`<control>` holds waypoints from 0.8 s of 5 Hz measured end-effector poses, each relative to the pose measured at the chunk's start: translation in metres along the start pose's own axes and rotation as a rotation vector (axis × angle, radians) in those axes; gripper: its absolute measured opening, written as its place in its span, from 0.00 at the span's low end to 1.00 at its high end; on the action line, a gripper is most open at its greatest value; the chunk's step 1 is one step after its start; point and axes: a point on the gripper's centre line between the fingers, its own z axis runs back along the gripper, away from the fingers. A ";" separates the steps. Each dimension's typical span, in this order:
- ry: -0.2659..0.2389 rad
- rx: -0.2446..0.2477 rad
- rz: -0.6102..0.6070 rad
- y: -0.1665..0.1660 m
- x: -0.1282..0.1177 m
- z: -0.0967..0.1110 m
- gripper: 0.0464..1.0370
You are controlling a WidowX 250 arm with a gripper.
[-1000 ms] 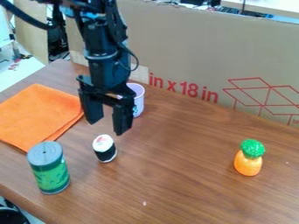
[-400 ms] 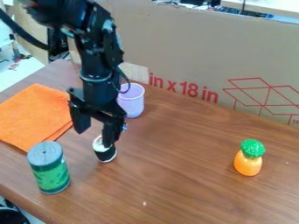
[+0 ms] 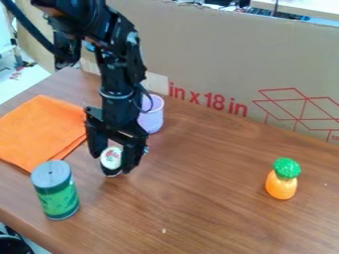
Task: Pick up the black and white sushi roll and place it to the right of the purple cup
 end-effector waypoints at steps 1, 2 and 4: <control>0.014 -0.002 0.000 0.000 0.000 -0.005 0.94; 0.032 -0.003 -0.002 0.000 -0.001 -0.012 0.82; 0.029 -0.057 0.001 -0.007 0.004 -0.004 0.55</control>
